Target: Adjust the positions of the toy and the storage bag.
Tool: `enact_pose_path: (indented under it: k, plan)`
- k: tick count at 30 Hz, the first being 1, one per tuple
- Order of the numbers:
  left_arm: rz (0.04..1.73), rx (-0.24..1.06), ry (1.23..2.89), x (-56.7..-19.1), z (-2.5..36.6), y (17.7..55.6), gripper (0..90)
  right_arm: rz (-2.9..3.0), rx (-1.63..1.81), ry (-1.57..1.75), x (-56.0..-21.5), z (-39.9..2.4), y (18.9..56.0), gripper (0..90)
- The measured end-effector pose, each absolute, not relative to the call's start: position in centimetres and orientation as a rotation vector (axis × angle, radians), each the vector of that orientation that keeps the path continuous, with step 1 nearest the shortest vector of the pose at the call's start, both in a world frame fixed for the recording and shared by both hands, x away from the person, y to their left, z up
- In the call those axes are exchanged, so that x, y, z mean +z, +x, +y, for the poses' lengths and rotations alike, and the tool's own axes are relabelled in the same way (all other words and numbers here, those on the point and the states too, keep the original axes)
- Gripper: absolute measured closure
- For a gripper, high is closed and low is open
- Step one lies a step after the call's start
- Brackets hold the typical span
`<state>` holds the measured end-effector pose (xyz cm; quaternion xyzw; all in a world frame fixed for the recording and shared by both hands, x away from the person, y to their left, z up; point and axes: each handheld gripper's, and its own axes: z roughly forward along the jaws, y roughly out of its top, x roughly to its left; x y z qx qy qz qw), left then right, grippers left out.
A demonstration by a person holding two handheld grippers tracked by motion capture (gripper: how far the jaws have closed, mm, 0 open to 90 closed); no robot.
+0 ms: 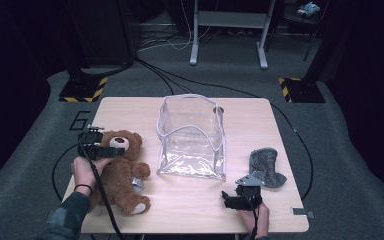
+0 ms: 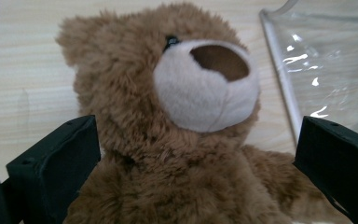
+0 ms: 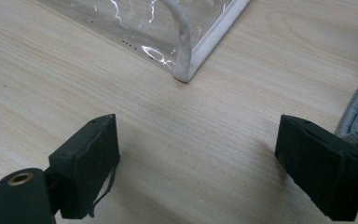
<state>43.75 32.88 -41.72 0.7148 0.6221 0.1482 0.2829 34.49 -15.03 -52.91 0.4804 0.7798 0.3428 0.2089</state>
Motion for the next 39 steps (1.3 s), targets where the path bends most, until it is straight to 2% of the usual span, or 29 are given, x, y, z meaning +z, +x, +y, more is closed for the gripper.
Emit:
enact_pose_path:
  k: [7, 11, 23, 29, 39]
  plan:
    - [1.726, 0.384, 1.936, -44.6, 32.1, 44.1, 0.0, 2.164, 0.956, 1.340, -52.9, -15.0, 34.5, 13.3]
    - [1.746, 0.418, 1.971, -45.3, 31.8, 44.2, 0.8, 2.162, 0.956, 1.338, -52.9, -15.0, 34.5, 13.4]
    - [1.692, 0.476, 1.994, -46.4, 32.1, 43.7, 39.1, 2.159, 0.959, 1.340, -52.9, -15.0, 34.5, 13.8]
    - [1.663, 0.482, 2.010, -46.0, 32.3, 43.4, 45.1, 2.171, 0.959, 1.330, -52.9, -15.1, 34.5, 13.8]
    - [1.555, 0.490, 1.964, -43.7, 32.3, 42.5, 47.4, 2.170, 0.964, 1.330, -52.9, -15.1, 34.4, 13.8]
